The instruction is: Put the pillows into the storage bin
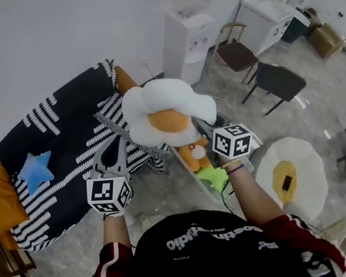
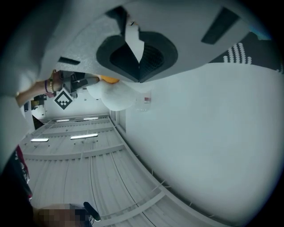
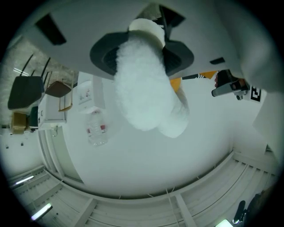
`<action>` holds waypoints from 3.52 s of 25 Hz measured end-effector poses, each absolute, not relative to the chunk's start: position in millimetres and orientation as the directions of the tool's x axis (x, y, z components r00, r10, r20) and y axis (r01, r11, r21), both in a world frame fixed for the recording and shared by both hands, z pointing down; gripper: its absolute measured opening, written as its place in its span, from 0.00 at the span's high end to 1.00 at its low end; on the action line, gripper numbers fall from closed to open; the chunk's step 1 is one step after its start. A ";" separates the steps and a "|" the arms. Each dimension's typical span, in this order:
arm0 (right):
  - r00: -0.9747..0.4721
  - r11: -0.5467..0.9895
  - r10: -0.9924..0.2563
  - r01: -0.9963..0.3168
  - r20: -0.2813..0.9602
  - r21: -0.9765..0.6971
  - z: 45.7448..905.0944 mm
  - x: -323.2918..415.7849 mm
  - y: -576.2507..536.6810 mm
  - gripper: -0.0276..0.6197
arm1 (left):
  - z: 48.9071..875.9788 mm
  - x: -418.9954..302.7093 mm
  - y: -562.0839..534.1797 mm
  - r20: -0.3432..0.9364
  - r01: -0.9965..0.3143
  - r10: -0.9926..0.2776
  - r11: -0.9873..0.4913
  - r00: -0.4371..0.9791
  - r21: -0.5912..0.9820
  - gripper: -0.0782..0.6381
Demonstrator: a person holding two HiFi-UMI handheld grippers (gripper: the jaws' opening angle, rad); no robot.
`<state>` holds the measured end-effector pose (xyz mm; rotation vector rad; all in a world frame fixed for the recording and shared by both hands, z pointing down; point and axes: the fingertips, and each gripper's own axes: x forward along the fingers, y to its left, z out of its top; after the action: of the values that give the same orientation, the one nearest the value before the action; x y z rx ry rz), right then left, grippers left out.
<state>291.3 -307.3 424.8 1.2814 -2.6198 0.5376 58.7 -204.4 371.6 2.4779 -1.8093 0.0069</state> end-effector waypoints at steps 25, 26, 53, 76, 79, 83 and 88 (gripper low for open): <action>-0.340 0.118 -0.736 -0.916 0.586 -0.384 621.3 621.8 -227.5 0.67 | 444.5 331.4 -223.1 0.242 -0.829 -0.799 -0.559 0.550 0.039 0.89; -0.340 0.110 -0.725 -0.916 0.599 -0.386 631.9 626.2 -224.8 0.67 | 448.5 336.5 -222.4 0.251 -0.827 -0.795 -0.561 0.552 0.038 0.89; -0.311 0.019 -0.618 -0.924 0.722 -0.381 741.3 670.7 -201.8 0.35 | 476.0 357.7 -203.1 0.329 -0.848 -0.800 -0.530 0.501 0.004 0.89; -0.568 0.446 -0.555 -0.820 0.608 -0.360 640.5 412.8 -284.8 0.37 | 403.9 116.7 -110.4 0.194 -0.996 -0.978 -0.085 0.077 -0.031 0.89; -0.617 0.520 -0.520 -0.777 0.590 -0.354 622.2 351.8 -286.8 0.37 | 399.8 67.5 -89.1 0.178 -1.000 -0.984 0.005 -0.009 -0.022 0.89; -0.671 0.616 -0.464 -0.713 0.578 -0.333 603.8 277.2 -282.7 0.37 | 396.2 11.6 -58.8 0.164 -0.994 -0.980 0.110 -0.111 -0.015 0.89; -0.727 0.723 -0.364 -0.615 0.582 -0.315 591.0 184.6 -263.3 0.37 | 394.5 -52.9 -18.0 0.150 -0.974 -0.963 0.225 -0.223 -0.005 0.89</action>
<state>184.6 -263.3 591.0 0.7456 -2.4374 0.6865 -52.9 -18.0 394.5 1.8819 -2.3657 0.1480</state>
